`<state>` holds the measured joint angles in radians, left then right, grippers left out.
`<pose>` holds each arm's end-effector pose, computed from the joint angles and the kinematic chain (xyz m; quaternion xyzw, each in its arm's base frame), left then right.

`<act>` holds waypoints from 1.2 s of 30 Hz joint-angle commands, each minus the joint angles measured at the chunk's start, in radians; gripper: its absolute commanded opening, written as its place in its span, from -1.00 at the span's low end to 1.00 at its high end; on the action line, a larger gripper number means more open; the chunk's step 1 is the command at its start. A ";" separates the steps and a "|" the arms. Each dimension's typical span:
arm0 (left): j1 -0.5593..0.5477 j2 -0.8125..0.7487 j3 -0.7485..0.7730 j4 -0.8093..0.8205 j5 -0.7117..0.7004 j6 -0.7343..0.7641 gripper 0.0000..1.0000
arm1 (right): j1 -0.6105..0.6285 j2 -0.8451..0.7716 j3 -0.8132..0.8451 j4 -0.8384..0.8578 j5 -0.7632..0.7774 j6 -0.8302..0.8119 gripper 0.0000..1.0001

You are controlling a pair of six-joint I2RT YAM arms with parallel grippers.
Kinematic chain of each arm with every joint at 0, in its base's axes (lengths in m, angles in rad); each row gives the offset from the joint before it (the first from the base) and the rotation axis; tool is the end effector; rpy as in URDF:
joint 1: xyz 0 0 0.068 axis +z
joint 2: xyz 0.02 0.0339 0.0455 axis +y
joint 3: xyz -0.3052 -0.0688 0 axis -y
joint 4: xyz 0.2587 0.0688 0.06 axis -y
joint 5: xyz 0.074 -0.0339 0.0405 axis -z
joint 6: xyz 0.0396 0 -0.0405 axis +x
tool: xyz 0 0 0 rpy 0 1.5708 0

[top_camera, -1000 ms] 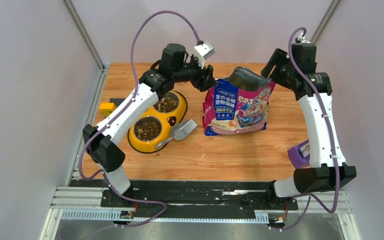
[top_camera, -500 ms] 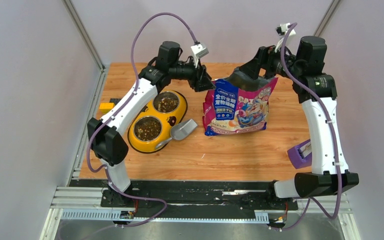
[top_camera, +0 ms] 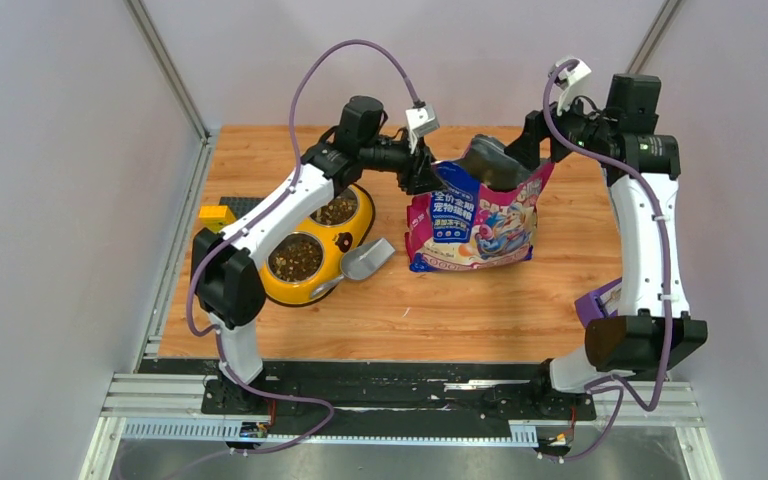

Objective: Serve the pet food

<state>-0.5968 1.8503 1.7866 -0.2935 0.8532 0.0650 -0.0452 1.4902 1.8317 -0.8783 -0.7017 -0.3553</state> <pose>0.3636 -0.2832 0.4153 0.4661 0.6306 -0.4644 0.4116 0.3095 0.0116 0.5076 -0.2939 0.7803 0.2005 0.5143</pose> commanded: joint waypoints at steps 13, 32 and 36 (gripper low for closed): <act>-0.005 0.079 0.068 0.032 -0.035 0.108 0.25 | -0.332 -0.033 -0.051 -0.090 -0.481 -0.209 0.65; 0.021 0.027 -0.132 0.404 0.073 -0.026 0.28 | -0.382 0.107 -0.220 -0.003 -0.691 -0.365 0.58; 0.020 0.030 -0.151 0.482 0.077 -0.058 0.36 | -0.361 0.151 -0.216 -0.001 -0.667 -0.384 0.55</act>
<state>-0.5793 1.9228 1.6478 0.0559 0.9085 0.0456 -0.4255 1.6146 1.5723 -0.9192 -1.3628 -0.6727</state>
